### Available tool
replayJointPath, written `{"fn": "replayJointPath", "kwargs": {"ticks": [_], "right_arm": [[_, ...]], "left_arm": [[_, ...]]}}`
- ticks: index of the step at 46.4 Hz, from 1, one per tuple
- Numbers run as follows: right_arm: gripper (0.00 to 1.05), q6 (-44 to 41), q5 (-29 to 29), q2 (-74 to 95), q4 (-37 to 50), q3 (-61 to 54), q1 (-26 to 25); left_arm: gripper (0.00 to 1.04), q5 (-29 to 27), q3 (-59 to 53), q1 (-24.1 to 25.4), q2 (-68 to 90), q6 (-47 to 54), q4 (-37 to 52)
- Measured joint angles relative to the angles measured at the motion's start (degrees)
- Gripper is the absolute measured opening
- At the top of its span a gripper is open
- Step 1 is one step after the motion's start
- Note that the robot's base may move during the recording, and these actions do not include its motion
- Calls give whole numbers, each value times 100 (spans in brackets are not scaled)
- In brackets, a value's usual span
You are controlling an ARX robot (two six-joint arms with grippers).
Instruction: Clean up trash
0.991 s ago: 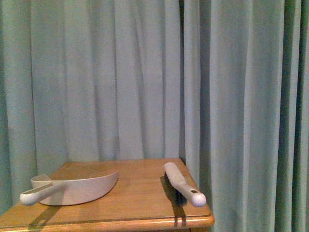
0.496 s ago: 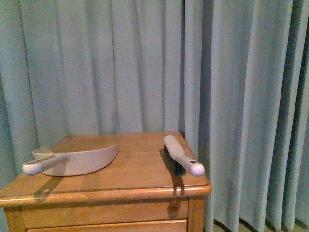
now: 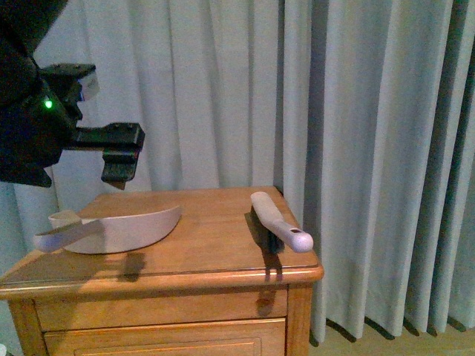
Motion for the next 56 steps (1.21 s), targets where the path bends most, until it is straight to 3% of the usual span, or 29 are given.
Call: {"fn": "replayJointPath", "kwargs": {"ticks": [19,42,48,56], "right_arm": [[97,0,-2,0,0,0,0],[97,0,0,0,0,0,0],[97,0,0,0,0,0,0],[97,0,0,0,0,0,0]], "left_arm": [[97,-227,168,444,1032,407,518],[97,-184,175,542,1488,616,898],[79,-181,175,581,1508,643,903],[41,-76,170,614,1508,662,979]]}}
